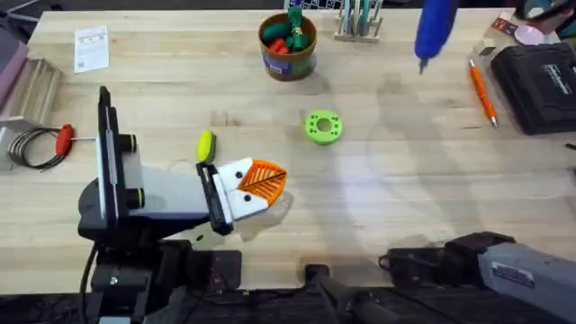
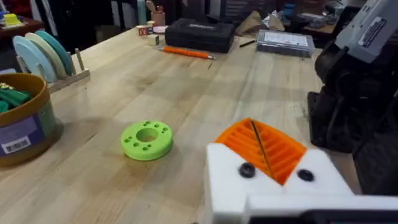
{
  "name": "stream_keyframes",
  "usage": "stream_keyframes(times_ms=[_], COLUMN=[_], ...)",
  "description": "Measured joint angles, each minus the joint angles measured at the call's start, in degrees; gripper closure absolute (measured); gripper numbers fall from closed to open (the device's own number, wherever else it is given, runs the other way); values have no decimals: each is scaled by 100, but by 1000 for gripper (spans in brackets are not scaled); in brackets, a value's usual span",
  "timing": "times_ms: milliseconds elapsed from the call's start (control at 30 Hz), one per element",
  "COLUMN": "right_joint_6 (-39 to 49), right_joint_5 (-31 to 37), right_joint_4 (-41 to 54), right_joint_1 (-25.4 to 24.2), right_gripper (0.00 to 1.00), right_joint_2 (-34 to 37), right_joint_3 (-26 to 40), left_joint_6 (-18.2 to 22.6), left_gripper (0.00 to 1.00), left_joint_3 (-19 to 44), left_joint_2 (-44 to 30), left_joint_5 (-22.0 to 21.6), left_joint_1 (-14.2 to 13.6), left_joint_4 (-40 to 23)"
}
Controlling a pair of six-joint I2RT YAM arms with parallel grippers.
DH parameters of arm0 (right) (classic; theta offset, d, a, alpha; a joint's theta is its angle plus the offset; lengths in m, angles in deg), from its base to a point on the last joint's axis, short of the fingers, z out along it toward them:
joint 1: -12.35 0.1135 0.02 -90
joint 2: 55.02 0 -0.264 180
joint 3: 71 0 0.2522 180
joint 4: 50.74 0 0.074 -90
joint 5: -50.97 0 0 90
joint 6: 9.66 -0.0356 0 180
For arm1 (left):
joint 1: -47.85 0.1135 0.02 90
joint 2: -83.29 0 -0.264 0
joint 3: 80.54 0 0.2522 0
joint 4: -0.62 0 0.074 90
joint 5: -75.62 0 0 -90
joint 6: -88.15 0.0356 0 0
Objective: Pick up the gripper from the table and insert it into the empty holder that is missing its gripper. Then pick up a screw, insert it into the mounting hole, and use the screwdriver to tighten it. Finally, clean up the table by picking up the vegetable and placing it into the bucket.
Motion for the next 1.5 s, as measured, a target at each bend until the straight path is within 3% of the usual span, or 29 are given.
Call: stream_keyframes(times_ms=[333, 467, 633, 867, 1033, 1200, 1500], right_joint_6=[-491, -812, -1447, -2599, -3186, -3391, -3270], right_joint_5=[-1359, -1856, -2337, -2887, -3391, -3831, -4034], right_joint_4=[-936, -1878, -3626, -7118, -8934, -9436, -9633], right_joint_1=[285, 321, 468, 712, 1011, 1562, 2397], right_gripper=[979, 979, 979, 979, 979, 979, 979], right_joint_2=[-635, -644, -657, -657, -653, -589, -374], right_joint_3=[-2, -357, -1503, -3258, -4185, -4321, -4321], left_joint_6=[0, 0, 0, 0, 0, 0, 0], left_gripper=[992, 992, 992, 992, 992, 992, 992], left_joint_3=[0, 0, 0, 0, 0, 0, 0], left_joint_2=[0, -2, 0, -2, -2, 0, -1], left_joint_5=[0, 0, -2, 0, 0, 0, 0], left_joint_1=[0, 0, 0, 0, 0, 0, 0], left_joint_4=[0, 0, -2, 0, 0, 0, -1])
